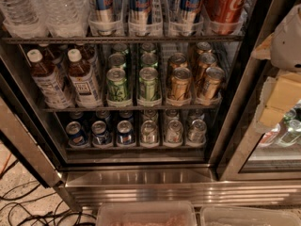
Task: Pick pepsi can from bottom shelf of fridge
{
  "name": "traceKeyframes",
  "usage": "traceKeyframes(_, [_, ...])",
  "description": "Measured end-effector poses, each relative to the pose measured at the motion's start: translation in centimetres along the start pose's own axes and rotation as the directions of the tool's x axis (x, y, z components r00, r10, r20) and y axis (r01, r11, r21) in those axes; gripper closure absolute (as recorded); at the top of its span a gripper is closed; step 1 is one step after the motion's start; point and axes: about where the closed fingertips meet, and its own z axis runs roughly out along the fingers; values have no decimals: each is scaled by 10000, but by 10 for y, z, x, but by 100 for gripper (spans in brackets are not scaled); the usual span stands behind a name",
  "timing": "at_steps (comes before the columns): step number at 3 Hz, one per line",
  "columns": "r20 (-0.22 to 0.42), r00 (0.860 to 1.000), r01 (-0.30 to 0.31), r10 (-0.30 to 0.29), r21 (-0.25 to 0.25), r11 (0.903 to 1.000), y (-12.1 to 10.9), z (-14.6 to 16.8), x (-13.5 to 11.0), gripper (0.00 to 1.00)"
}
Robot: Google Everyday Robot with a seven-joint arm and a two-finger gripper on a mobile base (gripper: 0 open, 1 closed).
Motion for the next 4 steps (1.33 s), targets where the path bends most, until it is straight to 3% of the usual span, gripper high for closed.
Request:
traceKeyframes(1, [-75, 9998, -162, 160, -267, 9995, 2, 20, 5, 0])
traceKeyframes(2, [383, 9991, -179, 196, -442, 9989, 15, 51, 12, 0])
traceKeyframes(4, [1433, 9897, 53, -10, -291, 9996, 39, 149, 23, 0])
